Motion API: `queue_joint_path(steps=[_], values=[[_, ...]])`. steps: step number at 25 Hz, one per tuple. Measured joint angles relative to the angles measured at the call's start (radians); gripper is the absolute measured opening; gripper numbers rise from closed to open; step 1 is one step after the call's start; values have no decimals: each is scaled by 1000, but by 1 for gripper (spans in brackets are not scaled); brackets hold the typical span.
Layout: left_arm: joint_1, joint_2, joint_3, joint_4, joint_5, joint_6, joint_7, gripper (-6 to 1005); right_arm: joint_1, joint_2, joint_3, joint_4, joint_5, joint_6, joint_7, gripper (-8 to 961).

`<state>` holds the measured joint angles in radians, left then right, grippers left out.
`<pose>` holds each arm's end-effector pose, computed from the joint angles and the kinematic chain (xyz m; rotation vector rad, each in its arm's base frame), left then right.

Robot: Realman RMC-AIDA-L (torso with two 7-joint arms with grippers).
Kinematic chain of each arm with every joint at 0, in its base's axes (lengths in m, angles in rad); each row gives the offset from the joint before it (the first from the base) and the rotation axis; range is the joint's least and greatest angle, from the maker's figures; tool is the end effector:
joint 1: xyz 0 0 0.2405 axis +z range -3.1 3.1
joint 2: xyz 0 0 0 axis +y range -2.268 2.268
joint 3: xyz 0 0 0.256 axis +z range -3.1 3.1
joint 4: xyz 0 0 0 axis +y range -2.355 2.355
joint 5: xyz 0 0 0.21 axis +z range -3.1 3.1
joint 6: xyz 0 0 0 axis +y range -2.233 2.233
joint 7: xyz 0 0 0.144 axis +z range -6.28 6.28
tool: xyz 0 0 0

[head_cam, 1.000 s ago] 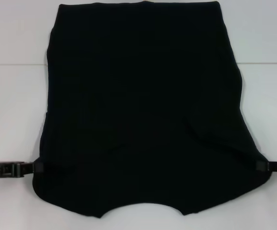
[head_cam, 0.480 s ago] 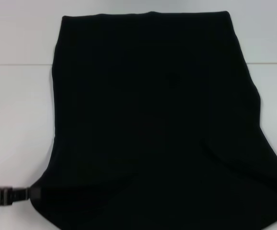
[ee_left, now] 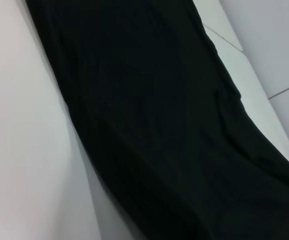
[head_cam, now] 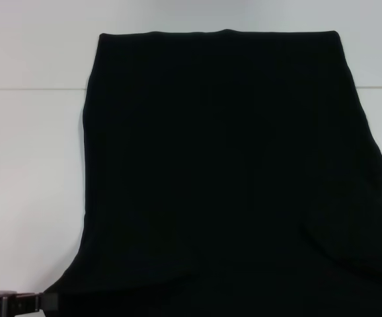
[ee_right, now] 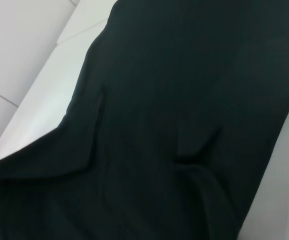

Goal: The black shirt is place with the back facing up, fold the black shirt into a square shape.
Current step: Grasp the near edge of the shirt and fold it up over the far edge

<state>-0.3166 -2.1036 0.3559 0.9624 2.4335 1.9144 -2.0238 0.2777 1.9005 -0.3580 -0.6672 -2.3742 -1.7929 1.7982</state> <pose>-0.3391 0.2251 0.0537 -2.4080 -1.7525 -0.5033 0.3876 0.2167 0.0871 -2.3825 1.6018 0.4864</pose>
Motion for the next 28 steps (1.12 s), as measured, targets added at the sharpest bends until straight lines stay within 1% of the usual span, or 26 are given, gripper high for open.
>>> queue_joint_path(steps=[5, 6, 7, 9, 12, 13, 14, 16, 17, 20, 23, 26, 27, 28], values=[[-16, 1, 3, -19, -1, 1, 0, 26, 7, 0, 26, -8, -1, -7, -3, 43], [-56, 11, -2, -41, -17, -7, -1, 26, 14, 0, 26, -8, -1, -7, -3, 43], [-56, 11, -2, -41, -17, -7, -1, 26, 23, -1, 29, -8, -1, -7, -4, 43], [-95, 21, -5, -63, -22, -21, -1, 26, 46, -2, 39, -8, 2, -7, -4, 43], [-172, 46, -7, -120, -24, -67, -1, 26, 89, -1, 73, -3, 5, 2, 1, 43], [-202, 59, -7, -144, -25, -92, 0, 26, 107, 1, 94, -2, 6, 8, 1, 43], [-229, 72, -8, -174, -26, -116, 2, 26, 144, 5, 131, 0, 7, 22, -1, 43], [-285, 98, -8, -236, -28, -179, 11, 26, 181, 7, 152, 3, 8, 47, 0, 43], [-319, 111, -8, -265, -30, -226, 18, 27, 181, 7, 152, 3, 8, 47, 0, 43], [-381, 132, -8, -300, -31, -336, 22, 27, 239, 10, 170, 14, 18, 116, 9, 43], [-427, 143, -4, -320, -32, -438, 22, 27, 289, 11, 173, 58, 43, 216, 16, 44], [-461, 145, -2, -332, -33, -537, 22, 27, 344, 10, 168, 116, 59, 351, 19, 44], [-467, 144, -2, -334, -33, -555, 22, 27, 359, 12, 167, 130, 62, 389, 19, 44], [-479, 142, -1, -337, -33, -600, 23, 26, 379, 15, 167, 145, 65, 434, 19, 44]])
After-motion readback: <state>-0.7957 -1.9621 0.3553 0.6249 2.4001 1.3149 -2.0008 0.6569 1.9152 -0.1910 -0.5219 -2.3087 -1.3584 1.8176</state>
